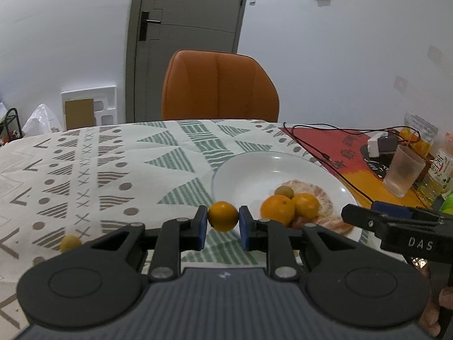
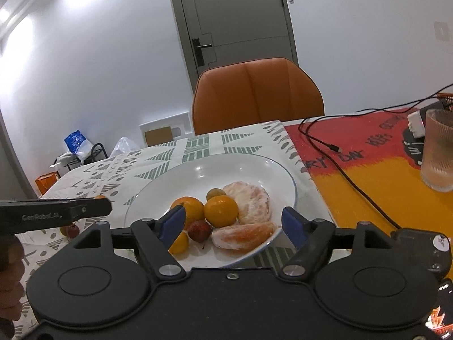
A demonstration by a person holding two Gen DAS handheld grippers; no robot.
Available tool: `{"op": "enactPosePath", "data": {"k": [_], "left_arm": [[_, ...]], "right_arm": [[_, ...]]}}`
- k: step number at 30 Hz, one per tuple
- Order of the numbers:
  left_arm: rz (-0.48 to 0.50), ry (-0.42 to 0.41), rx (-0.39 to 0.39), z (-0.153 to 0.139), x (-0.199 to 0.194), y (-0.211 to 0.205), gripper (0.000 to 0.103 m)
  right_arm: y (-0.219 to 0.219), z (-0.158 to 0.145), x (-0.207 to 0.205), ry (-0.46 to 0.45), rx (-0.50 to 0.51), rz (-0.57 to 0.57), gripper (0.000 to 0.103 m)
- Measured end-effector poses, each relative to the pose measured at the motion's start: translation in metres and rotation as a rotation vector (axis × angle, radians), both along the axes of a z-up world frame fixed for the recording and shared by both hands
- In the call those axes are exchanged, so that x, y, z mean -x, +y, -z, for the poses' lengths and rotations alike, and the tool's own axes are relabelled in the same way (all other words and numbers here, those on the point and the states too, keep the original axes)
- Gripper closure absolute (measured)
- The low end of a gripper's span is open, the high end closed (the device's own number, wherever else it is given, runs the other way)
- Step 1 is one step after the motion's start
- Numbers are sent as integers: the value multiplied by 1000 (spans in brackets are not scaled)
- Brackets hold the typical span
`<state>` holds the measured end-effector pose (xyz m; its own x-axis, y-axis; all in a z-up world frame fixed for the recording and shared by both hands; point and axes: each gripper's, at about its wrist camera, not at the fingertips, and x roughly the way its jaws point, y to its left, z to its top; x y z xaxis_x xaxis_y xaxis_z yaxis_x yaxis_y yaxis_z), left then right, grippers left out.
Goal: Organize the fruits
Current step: 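Open the right tool over the plate while the left tool releases the citrus there, then move both open tools back from the plate toward the last two fruits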
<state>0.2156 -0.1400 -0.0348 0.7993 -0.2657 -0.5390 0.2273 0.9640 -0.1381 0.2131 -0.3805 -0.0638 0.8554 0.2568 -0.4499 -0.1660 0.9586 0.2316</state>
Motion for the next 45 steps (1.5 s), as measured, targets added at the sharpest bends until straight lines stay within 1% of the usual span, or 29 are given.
{"op": "enactPosePath", "data": {"k": [7,10,11,14,16,18,23,25,27,28,29,33,38,41,43,45], "left_arm": [[34,-10,-13,-3,-5,-18,81],[41,-23,-6,-7,-4,-22,80],[41,-24,-9,-8,-4,-23,75],[34,-4,-14,-8,-4,-21,72],[25,2,-11,-8,-2,-17,67],[10,1,-15,-8,0,-12,58],[-33,1,-7,-9,6,5,47],[-50,-5,-1,-10,8,12,42],[-75,-7,1,-10,10,20,35],[-86,-7,1,-10,11,23,34],[-94,-7,3,-10,11,27,33],[-115,2,17,-12,15,40,33],[-154,-14,28,-12,23,56,33],[-173,-25,30,-13,27,64,33],[-183,-39,22,-15,30,68,33],[-196,-55,12,-15,33,72,33]], "right_arm": [[-5,0,3,-5,-21,-4,29],[-7,1,4,-2,-34,-5,29],[-7,1,3,0,-37,-7,29],[-5,1,5,0,-35,-14,29],[-3,1,5,0,-35,-18,29],[-1,1,6,1,-39,-21,29],[7,2,6,11,-41,-29,28],[11,1,7,10,-36,-35,27],[16,-1,9,2,-32,-40,23],[18,-2,10,-2,-30,-42,20],[20,-2,11,-9,-30,-44,19],[29,-4,12,-10,-36,-64,18],[41,-6,13,-18,-32,-93,17],[47,-8,14,-26,-29,-102,14],[50,-9,15,-34,-27,-100,11],[53,-9,15,-35,-31,-105,11]]}}
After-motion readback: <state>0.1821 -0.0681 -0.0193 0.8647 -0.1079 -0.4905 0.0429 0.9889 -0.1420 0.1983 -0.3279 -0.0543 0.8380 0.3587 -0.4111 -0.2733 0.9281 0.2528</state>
